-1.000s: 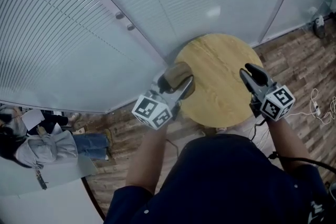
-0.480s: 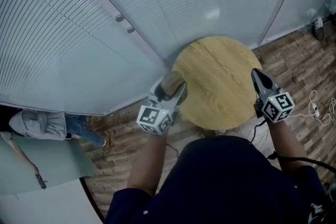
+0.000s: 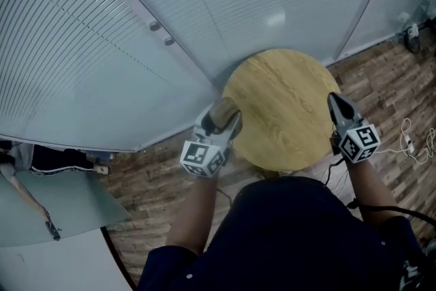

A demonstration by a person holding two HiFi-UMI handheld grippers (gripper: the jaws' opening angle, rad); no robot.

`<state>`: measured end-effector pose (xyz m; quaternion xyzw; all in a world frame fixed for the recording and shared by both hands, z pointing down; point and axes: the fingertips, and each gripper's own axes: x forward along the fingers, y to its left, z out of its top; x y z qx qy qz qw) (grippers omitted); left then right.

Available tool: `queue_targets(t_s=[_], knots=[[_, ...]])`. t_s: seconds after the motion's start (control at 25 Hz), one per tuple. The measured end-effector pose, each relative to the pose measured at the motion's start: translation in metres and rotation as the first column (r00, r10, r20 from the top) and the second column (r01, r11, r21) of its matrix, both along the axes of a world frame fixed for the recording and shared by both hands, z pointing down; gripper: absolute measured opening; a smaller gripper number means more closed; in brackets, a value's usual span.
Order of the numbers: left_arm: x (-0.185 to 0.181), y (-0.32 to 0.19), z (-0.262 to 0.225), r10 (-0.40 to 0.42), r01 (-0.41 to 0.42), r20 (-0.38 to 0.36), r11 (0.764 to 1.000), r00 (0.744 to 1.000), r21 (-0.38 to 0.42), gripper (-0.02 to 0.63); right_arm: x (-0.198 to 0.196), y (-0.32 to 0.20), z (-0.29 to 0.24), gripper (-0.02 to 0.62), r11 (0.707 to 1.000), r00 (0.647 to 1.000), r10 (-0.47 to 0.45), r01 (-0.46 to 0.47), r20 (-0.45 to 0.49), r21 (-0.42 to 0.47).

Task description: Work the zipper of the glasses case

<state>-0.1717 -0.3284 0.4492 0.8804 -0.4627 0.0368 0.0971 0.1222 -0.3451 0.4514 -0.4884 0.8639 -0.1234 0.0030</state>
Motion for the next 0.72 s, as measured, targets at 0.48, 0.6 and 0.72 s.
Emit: queue_targets(t_s=[0.48,0.6,0.72], knots=[[0.019,-0.008,0.0,0.049,-0.049,-0.02,0.999,0.999,0.003,0.302,-0.001,-0.003,0.006,0.006,1.0,1.0,0.005,-0.005,-0.008,-0.005],[0.026,-0.009,-0.003,0.067,-0.067,-0.024,0.998,0.997,0.009,0.302,-0.001,-0.002,0.008,0.006,1.0,1.0,0.006,-0.006,-0.004,-0.006],[0.028,-0.011,-0.001,0.083,-0.082,-0.021,0.997,0.996,0.013,0.304,-0.006,-0.004,0.013,0.006,1.0,1.0,0.003,-0.003,-0.003,-0.008]])
